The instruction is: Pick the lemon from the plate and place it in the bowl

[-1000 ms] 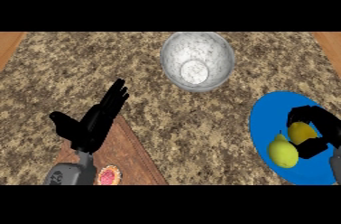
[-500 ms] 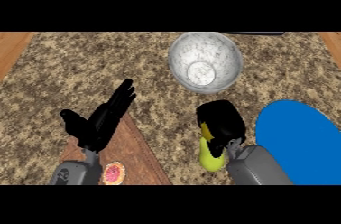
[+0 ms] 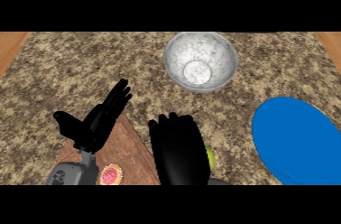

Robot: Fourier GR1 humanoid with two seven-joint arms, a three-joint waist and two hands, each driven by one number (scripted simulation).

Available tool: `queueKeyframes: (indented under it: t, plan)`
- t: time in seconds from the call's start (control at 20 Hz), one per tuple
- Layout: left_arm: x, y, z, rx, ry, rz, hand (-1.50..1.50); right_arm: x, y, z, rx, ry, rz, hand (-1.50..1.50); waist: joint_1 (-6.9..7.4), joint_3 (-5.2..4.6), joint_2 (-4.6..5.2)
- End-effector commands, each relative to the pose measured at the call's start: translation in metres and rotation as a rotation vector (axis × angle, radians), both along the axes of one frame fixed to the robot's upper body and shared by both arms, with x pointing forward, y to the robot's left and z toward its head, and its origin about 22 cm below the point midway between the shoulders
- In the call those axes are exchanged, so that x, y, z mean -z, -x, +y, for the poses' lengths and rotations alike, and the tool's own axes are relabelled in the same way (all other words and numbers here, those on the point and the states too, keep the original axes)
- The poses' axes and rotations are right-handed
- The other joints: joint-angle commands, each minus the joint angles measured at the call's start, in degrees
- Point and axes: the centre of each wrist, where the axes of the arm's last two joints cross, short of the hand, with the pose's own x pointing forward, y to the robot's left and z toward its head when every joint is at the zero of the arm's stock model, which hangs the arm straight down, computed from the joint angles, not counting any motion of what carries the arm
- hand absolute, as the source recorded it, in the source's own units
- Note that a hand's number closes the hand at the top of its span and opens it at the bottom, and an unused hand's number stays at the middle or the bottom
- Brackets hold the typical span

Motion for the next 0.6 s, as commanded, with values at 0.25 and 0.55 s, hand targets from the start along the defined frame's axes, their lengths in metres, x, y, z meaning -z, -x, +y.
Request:
queueKeyframes:
  t: [0.25, 0.55]
  plan:
    - [-0.004, -0.004, 0.01, -0.031, 0.0, -0.001, 0.0, -0.084, 0.03, 0.005, 0.073, -0.061, -0.189, 1.5, -0.97, 0.02, 0.05]
    - [-0.011, -0.006, 0.006, -0.011, 0.001, -0.001, 0.0, -0.114, -0.021, 0.014, 0.109, -0.137, -0.201, 1.5, -0.49, 0.04, 0.31]
